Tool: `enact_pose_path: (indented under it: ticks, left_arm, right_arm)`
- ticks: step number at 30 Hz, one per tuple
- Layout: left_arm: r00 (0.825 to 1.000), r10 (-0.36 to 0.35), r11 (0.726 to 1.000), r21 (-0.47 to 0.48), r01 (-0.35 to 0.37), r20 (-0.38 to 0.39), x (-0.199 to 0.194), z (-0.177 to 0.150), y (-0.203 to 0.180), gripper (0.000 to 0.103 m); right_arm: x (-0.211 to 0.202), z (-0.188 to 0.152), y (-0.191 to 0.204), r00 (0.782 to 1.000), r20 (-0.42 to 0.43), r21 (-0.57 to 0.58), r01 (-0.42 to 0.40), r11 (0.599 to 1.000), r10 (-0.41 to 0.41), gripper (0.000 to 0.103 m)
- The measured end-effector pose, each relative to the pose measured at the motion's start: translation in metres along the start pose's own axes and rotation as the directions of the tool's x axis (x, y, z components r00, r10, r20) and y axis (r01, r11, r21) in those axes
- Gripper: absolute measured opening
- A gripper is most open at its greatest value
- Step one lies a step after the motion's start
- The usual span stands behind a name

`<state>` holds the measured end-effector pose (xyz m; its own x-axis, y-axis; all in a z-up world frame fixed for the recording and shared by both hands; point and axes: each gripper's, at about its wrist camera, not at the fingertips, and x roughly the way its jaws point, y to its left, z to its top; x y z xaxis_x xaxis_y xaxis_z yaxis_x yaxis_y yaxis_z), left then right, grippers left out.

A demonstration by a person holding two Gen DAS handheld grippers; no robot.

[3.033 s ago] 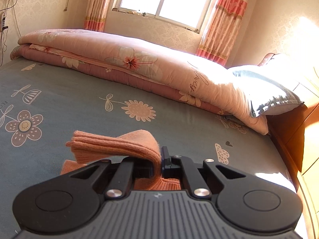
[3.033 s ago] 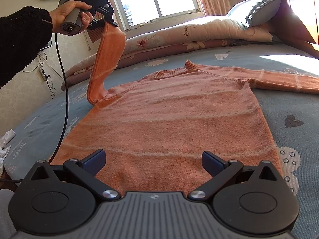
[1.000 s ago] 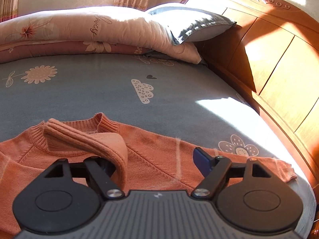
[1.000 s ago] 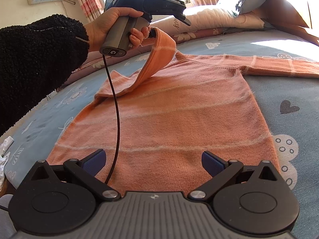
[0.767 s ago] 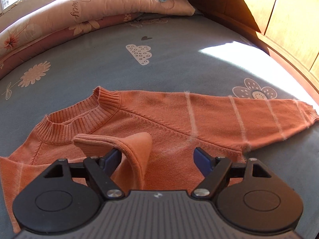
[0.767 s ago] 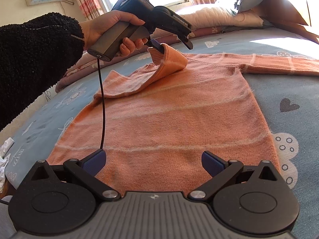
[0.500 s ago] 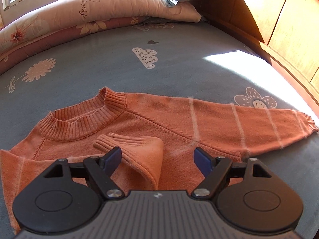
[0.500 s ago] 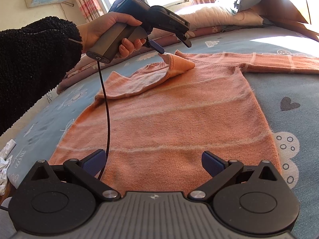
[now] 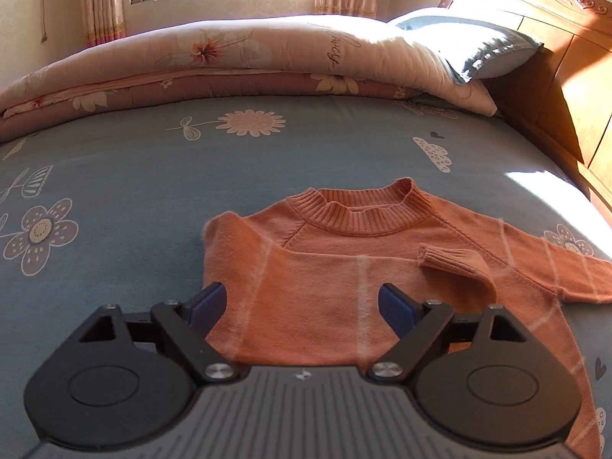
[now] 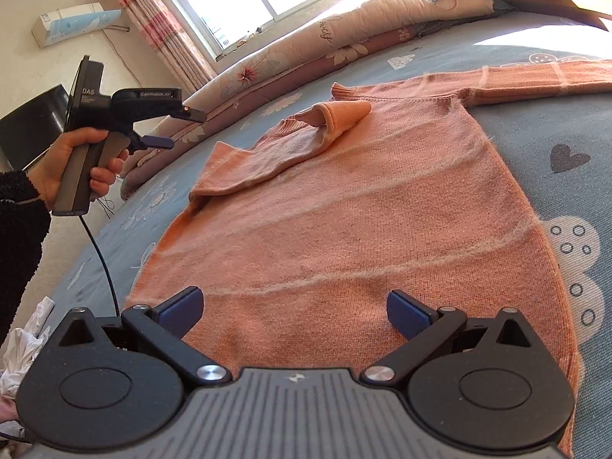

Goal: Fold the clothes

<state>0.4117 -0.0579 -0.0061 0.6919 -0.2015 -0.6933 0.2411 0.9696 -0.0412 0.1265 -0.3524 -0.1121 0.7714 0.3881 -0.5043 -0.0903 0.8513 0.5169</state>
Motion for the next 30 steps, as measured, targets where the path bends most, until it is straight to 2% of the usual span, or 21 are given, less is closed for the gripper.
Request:
enact_pose_path:
  ticks: [5, 12, 14, 18, 21, 24, 26, 29, 30]
  left_arm:
    - [0.999, 0.051, 0.998, 0.028, -0.051, 0.006, 0.019, -0.035, 0.018, 0.087]
    - [0.992, 0.123, 0.990, 0.068, -0.123, 0.016, 0.046, -0.083, 0.042, 0.087]
    - [0.985, 0.162, 0.985, 0.058, -0.165, 0.057, 0.053, -0.082, 0.041, 0.087]
    - [0.982, 0.155, 0.987, -0.066, -0.148, 0.105, 0.057, -0.078, 0.058, 0.088]
    - [0.977, 0.180, 0.975, -0.152, -0.162, 0.115, 0.052, -0.084, 0.071, 0.088]
    - [0.965, 0.249, 0.934, -0.285, -0.217, 0.084, 0.040, -0.092, 0.092, 0.088]
    - [0.987, 0.155, 0.918, -0.376, -0.126, 0.049, 0.037, -0.098, 0.108, 0.087]
    - [0.989, 0.105, 0.896, -0.441, -0.047, 0.108, 0.020, -0.107, 0.113, 0.086]
    - [0.986, 0.089, 0.903, -0.428, -0.020, 0.141, 0.013, -0.109, 0.111, 0.087]
  right_arm:
    - [0.004, -0.003, 0.004, 1.000, 0.011, -0.022, 0.022, 1.000, -0.022, 0.103]
    - [0.010, -0.007, 0.017, 0.998, 0.016, -0.115, 0.070, 0.991, -0.069, 0.103]
    - [0.011, -0.007, 0.019, 0.997, 0.017, -0.125, 0.076, 0.989, -0.074, 0.103]
    - [0.014, -0.009, 0.028, 0.996, 0.028, -0.176, 0.091, 0.980, -0.088, 0.103]
    - [0.016, -0.011, 0.039, 0.993, 0.054, -0.250, 0.119, 0.961, -0.109, 0.103]
    - [0.017, -0.002, 0.053, 0.986, 0.091, -0.325, 0.162, 0.932, -0.140, 0.103]
    - [0.018, 0.004, 0.062, 0.980, 0.118, -0.373, 0.192, 0.908, -0.159, 0.103]
    - [0.019, 0.014, 0.075, 0.970, 0.159, -0.442, 0.237, 0.865, -0.184, 0.103]
    - [0.019, 0.017, 0.080, 0.966, 0.173, -0.463, 0.252, 0.850, -0.192, 0.103]
